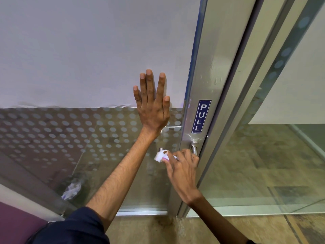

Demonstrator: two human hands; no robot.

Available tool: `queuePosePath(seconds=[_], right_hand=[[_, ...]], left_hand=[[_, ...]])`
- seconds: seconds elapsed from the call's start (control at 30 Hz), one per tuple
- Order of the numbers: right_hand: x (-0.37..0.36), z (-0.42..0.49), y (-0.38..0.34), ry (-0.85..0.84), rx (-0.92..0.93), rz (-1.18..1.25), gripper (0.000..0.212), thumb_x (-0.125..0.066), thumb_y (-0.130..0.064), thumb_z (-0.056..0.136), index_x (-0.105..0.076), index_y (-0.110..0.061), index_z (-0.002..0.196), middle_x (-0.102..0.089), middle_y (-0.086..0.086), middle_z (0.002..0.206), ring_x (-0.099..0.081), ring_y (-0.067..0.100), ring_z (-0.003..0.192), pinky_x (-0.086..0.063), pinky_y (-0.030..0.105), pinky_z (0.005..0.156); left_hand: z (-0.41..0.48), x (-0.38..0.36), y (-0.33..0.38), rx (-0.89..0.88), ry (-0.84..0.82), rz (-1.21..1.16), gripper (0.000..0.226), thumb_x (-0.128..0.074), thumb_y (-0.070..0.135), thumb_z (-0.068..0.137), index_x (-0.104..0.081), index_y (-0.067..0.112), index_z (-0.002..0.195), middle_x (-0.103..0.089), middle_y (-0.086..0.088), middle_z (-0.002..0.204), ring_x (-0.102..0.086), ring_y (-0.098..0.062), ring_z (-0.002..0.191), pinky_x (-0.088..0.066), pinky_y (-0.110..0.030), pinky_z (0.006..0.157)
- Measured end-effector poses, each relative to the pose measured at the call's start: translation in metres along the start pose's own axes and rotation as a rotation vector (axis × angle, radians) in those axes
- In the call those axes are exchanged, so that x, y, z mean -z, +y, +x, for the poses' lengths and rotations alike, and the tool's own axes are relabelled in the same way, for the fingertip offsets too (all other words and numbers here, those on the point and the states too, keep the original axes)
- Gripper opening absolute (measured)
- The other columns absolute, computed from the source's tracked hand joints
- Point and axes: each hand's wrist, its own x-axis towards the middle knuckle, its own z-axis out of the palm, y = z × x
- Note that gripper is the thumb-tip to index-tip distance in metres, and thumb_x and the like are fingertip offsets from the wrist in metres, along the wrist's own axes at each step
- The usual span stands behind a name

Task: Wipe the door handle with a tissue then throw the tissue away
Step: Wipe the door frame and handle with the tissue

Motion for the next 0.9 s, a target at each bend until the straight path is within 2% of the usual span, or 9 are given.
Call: queuePosePath(seconds=[0.07, 0.17, 0.27, 0.37, 0.47, 0.53, 0.6, 0.73, 0.9], right_hand=[[0.001, 0.011, -0.013, -0.046, -0.018, -0.024, 0.020, -0.066, -0.041, 0.086, -0.075, -0.024, 0.093, -0.068, -0.001, 0.076, -0.055, 0.022, 0.086, -0.025, 0.037, 0.079], [0.004, 0.031, -0.032, -0.083, -0.098, 0.002, 0.009, -0.076, -0.032, 0.076, -0.077, -0.023, 0.074, -0.065, 0.004, 0.056, -0.055, 0.024, 0.074, -0.022, 0.037, 0.073], [0.007, 0.039, -0.042, -0.148, -0.201, 0.039, 0.011, -0.070, -0.024, 0.075, -0.074, -0.028, 0.066, -0.062, 0.000, 0.049, -0.055, 0.022, 0.065, -0.021, 0.037, 0.073], [0.008, 0.034, -0.041, -0.088, -0.186, 0.096, 0.014, -0.076, -0.023, 0.072, -0.068, -0.026, 0.061, -0.053, -0.003, 0.043, -0.052, 0.020, 0.056, -0.022, 0.038, 0.070], [0.002, 0.021, -0.024, -0.046, -0.043, 0.135, 0.008, -0.069, -0.029, 0.081, -0.071, -0.028, 0.073, -0.064, -0.007, 0.054, -0.064, 0.015, 0.067, -0.023, 0.039, 0.081], [0.002, 0.011, -0.005, -0.057, 0.090, 0.171, 0.006, -0.067, -0.031, 0.084, -0.073, -0.031, 0.084, -0.076, -0.013, 0.079, -0.070, 0.007, 0.081, -0.022, 0.038, 0.090], [0.003, 0.003, 0.021, -0.037, 0.234, 0.210, 0.012, -0.076, -0.028, 0.079, -0.073, -0.032, 0.090, -0.076, -0.015, 0.095, -0.070, 0.003, 0.090, -0.023, 0.037, 0.093], [0.006, 0.003, 0.079, -0.007, 0.440, 0.239, 0.035, -0.089, -0.017, 0.065, -0.075, -0.026, 0.096, -0.076, -0.005, 0.105, -0.073, 0.010, 0.093, -0.031, 0.034, 0.091], [0.016, 0.019, 0.113, -0.117, 0.531, 0.298, 0.029, -0.086, -0.016, 0.069, -0.078, -0.020, 0.097, -0.076, -0.001, 0.104, -0.072, 0.009, 0.095, -0.036, 0.031, 0.089]], left_hand=[[0.000, 0.000, 0.001, -0.001, 0.000, -0.001, 0.055, -0.005, 0.042, 0.105, 0.006, 0.031, 0.158, 0.025, 0.008, 0.166, 0.018, -0.013, 0.156, 0.014, -0.038, 0.127], [0.000, 0.001, 0.002, -0.001, -0.002, 0.006, 0.055, -0.004, 0.043, 0.105, 0.008, 0.031, 0.157, 0.026, 0.008, 0.165, 0.019, -0.013, 0.155, 0.015, -0.038, 0.127], [0.000, 0.002, 0.001, 0.002, -0.004, 0.003, 0.055, -0.005, 0.042, 0.105, 0.007, 0.031, 0.158, 0.025, 0.009, 0.165, 0.019, -0.013, 0.155, 0.014, -0.038, 0.127], [-0.001, 0.001, 0.002, 0.002, 0.000, 0.005, 0.056, -0.006, 0.042, 0.105, 0.007, 0.031, 0.158, 0.025, 0.009, 0.165, 0.018, -0.012, 0.155, 0.014, -0.038, 0.127], [0.001, 0.001, 0.002, 0.000, 0.000, -0.001, 0.056, -0.006, 0.042, 0.105, 0.006, 0.031, 0.158, 0.024, 0.009, 0.166, 0.018, -0.012, 0.155, 0.013, -0.038, 0.127], [0.000, 0.001, 0.001, 0.001, 0.002, -0.006, 0.056, -0.006, 0.042, 0.105, 0.006, 0.031, 0.158, 0.024, 0.009, 0.166, 0.017, -0.012, 0.156, 0.013, -0.038, 0.127], [-0.001, 0.000, 0.001, -0.003, 0.004, 0.002, 0.056, -0.006, 0.044, 0.105, 0.005, 0.031, 0.158, 0.024, 0.008, 0.166, 0.017, -0.013, 0.156, 0.013, -0.038, 0.127], [-0.001, 0.000, 0.000, -0.004, 0.002, 0.008, 0.057, -0.007, 0.045, 0.104, 0.005, 0.030, 0.158, 0.023, 0.007, 0.166, 0.017, -0.013, 0.156, 0.013, -0.038, 0.127], [-0.001, 0.001, 0.001, -0.007, 0.007, 0.002, 0.057, -0.007, 0.045, 0.105, 0.005, 0.031, 0.158, 0.024, 0.008, 0.166, 0.017, -0.013, 0.156, 0.013, -0.038, 0.127]])
